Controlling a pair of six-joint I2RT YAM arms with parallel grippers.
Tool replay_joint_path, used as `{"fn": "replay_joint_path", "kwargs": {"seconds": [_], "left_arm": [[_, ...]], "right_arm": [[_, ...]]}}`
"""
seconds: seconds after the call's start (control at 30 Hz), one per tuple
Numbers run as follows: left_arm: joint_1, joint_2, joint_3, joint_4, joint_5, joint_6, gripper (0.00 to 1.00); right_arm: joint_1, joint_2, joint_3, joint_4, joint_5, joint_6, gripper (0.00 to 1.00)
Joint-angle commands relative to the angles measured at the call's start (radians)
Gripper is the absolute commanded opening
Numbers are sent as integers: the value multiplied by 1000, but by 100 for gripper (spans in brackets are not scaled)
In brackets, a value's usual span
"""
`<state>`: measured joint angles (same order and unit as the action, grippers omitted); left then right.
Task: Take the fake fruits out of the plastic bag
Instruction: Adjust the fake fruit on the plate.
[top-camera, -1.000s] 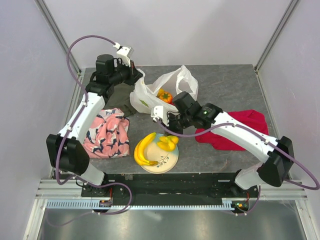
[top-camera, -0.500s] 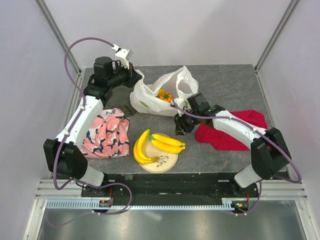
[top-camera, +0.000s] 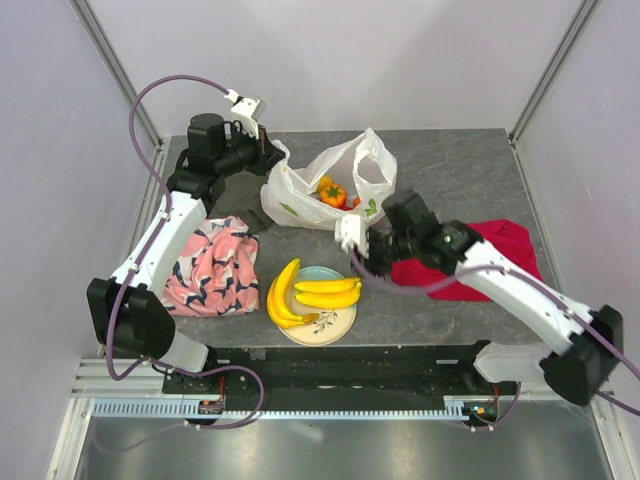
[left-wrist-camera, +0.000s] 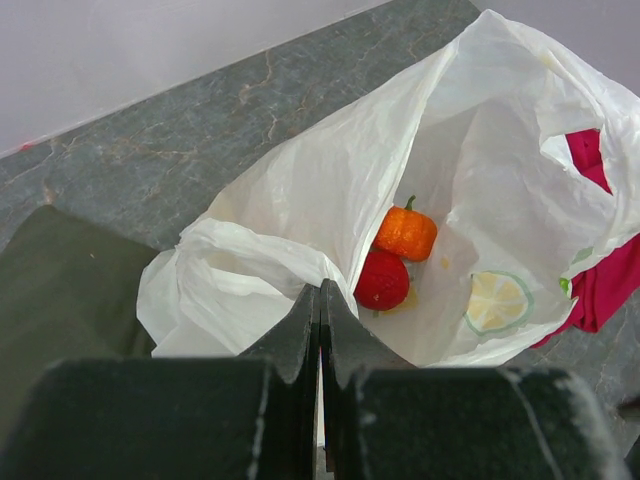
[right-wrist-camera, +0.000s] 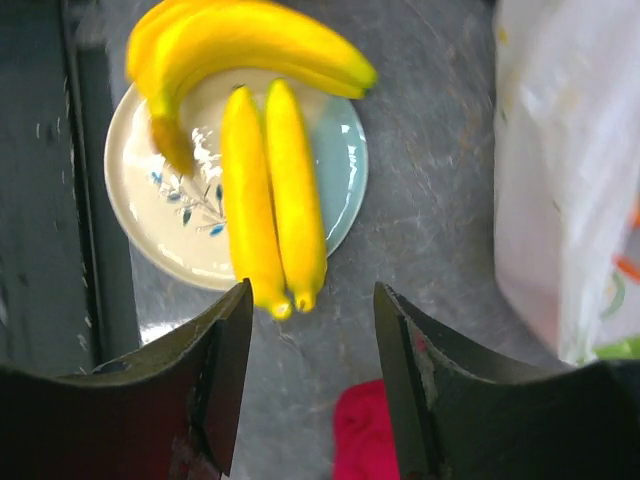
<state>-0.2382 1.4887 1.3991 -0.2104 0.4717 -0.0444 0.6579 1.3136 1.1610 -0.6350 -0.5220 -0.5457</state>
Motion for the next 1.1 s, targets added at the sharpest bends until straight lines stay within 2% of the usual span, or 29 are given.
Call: {"fn": "replay_joint_path", "kwargs": {"seconds": [0.0, 0.33, 0.53, 0.7, 0.9, 1.07], "left_arm": [[-4, -38, 0, 6, 13, -9, 2], [-4, -61, -29, 6, 2, 11, 2], [-4, -87, -54, 8, 4, 29, 2], [-4, -100, -66, 8, -11, 41, 2], [-3, -110, -80, 12, -12, 41, 2], [-1, -116, -83, 16, -15, 41, 2]], "right_arm": [[172, -157, -121, -62, 102, -460, 60], [220, -113, -241, -46, 168, -1093, 58], [226, -53, -239, -80, 192, -1214, 52], [226, -45, -270, -81, 197, -1327, 52], [227, 12, -256, -137, 227, -1387, 52], [227, 32, -303, -65, 255, -1415, 54]]}}
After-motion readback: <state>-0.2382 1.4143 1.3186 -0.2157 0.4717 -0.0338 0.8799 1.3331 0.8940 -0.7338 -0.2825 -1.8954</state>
